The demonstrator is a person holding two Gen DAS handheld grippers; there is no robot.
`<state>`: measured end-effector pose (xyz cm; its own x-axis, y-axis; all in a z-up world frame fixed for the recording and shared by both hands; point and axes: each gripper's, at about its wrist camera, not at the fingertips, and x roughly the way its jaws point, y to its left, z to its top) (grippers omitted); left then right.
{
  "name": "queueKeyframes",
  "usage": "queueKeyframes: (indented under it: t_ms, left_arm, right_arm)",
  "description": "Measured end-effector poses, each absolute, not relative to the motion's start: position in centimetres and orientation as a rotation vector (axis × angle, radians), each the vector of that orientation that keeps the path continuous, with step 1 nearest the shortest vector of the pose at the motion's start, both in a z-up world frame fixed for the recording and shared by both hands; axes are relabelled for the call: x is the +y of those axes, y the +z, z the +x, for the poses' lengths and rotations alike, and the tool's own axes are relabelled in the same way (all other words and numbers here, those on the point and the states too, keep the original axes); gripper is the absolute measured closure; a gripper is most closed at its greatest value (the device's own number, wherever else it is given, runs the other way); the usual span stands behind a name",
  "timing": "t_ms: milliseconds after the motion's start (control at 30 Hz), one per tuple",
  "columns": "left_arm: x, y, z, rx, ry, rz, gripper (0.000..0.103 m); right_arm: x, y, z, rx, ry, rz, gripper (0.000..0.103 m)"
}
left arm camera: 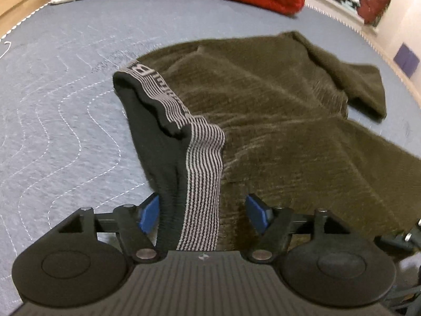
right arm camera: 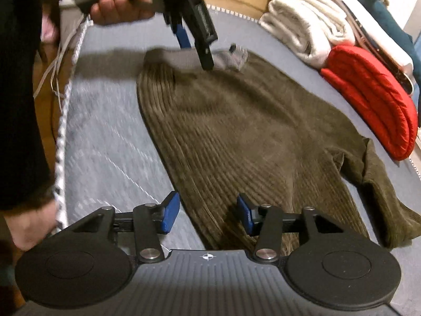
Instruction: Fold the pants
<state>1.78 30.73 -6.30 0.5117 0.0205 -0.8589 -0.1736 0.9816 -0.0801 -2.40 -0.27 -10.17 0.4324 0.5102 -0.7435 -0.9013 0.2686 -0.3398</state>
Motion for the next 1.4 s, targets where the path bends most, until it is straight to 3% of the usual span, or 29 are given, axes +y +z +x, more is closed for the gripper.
queueKeyframes:
  t_ms: [100,133,167,200,233,300,367,467,633,767,900,967,1067,1267,1400]
  left_arm:
    - [30.6,-7.7,2.3,1.082,0.116,-0.153,0.027]
    - [30.6,-7.9,2.3,1.086,0.116,-0.155,0.027]
    - [30.7,-7.9,2.3,1.086,0.114,-0.159,0.028]
    - [30.7,-7.9,2.2,1.082,0.115,-0.162,0.036]
    - [30.8,-7.7,2.1,1.075,0.118,-0.161,0.041]
    - [30.8,-7.2,1.7,1.064,0.125,-0.149,0.063]
    - [30.8,-6.2,1.0,1.036,0.123,-0.140,0.072]
    - [30.7,-3.4,-0.6,0.970,0.131,-0.133,0.075]
    - [31.1,-1.1,-3.1,0.960,0.165,-0.157,0.075]
    - [30.1,-3.1,-1.7,1.068,0.232,-0.040,0.065]
    - [28.6,-1.7,-1.5,0.992,0.280,0.070,0.049]
    - [28.6,-0.6,-1.6,0.929,0.337,0.109,0.046]
    - [29.3,0.2,-1.4,0.865,0.375,0.048,0.046]
    - [28.4,0.3,-0.8,0.828,0.118,-0.125,0.062]
    - [26.9,-2.3,1.0,0.903,0.068,-0.079,0.064]
  right_arm:
    - [0.0,-10.1,-2.1,0.549,1.024,-0.842,0.051]
    - [0.1,-10.4,-2.0,0.553,1.030,-0.841,0.055]
    - [0.1,-10.4,-2.0,0.561,1.041,-0.841,0.071]
    - [0.3,-10.6,-1.9,0.570,1.057,-0.839,0.080]
    - [0.5,-10.7,-2.1,0.566,1.068,-0.848,0.084]
    - [0.7,-10.7,-2.6,0.528,1.080,-0.885,0.093]
    - [0.5,-10.1,-3.0,0.491,1.104,-0.881,0.095]
    - [-0.1,-7.6,-3.5,0.391,1.160,-0.824,0.096]
    - [-1.2,-5.8,-3.2,0.405,1.257,-0.768,0.096]
    - [-0.8,-8.5,-3.5,0.526,1.273,-0.914,0.092]
    - [-1.4,-7.1,-2.7,0.546,1.275,-0.825,0.083]
    - [-1.9,-6.0,-1.5,0.572,1.257,-0.713,0.075]
    - [-2.3,-6.1,-0.2,0.622,1.214,-0.639,0.064]
    - [-2.2,-9.2,0.3,0.743,1.185,-0.727,0.062]
    - [-2.6,-7.8,1.2,0.757,1.185,-0.658,0.061]
